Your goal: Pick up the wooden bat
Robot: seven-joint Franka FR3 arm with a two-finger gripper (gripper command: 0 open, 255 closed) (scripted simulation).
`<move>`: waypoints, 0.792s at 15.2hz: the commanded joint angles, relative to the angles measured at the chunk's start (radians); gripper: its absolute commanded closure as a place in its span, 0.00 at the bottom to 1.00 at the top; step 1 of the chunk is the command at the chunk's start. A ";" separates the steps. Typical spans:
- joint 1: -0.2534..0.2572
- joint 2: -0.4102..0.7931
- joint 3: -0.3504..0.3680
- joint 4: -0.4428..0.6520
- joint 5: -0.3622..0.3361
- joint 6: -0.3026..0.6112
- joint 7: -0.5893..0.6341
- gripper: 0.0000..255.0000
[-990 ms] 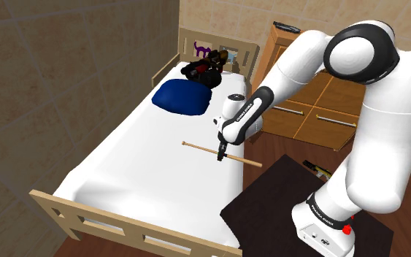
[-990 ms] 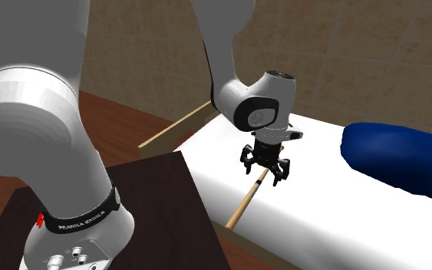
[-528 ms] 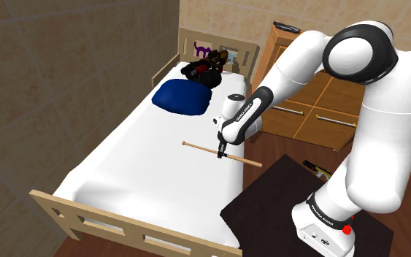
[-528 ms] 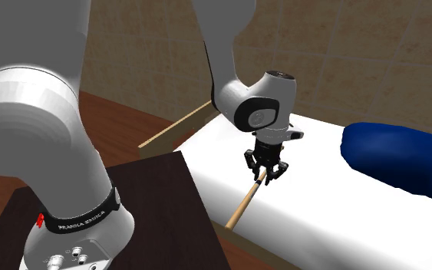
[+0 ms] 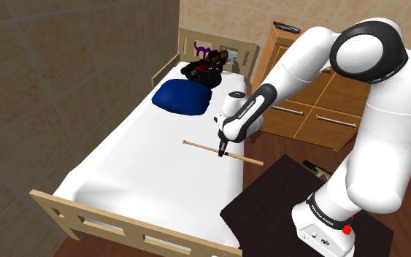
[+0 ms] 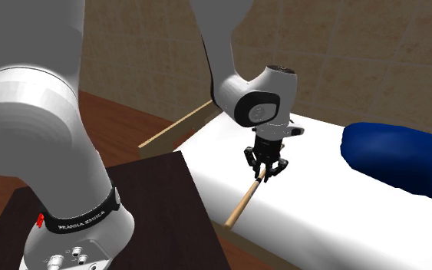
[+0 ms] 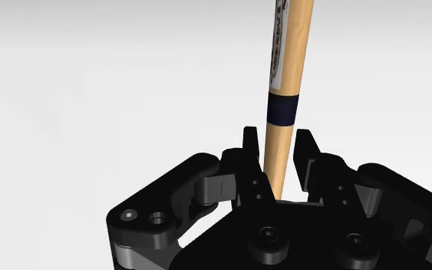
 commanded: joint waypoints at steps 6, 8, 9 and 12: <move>0.013 -0.107 -0.018 -0.019 -0.023 -0.088 0.016 1.00; 0.016 -0.137 -0.022 -0.022 -0.029 -0.115 0.021 1.00; 0.017 -0.151 -0.024 -0.024 -0.033 -0.128 0.024 1.00; 0.019 -0.182 -0.027 -0.025 -0.040 -0.157 0.029 1.00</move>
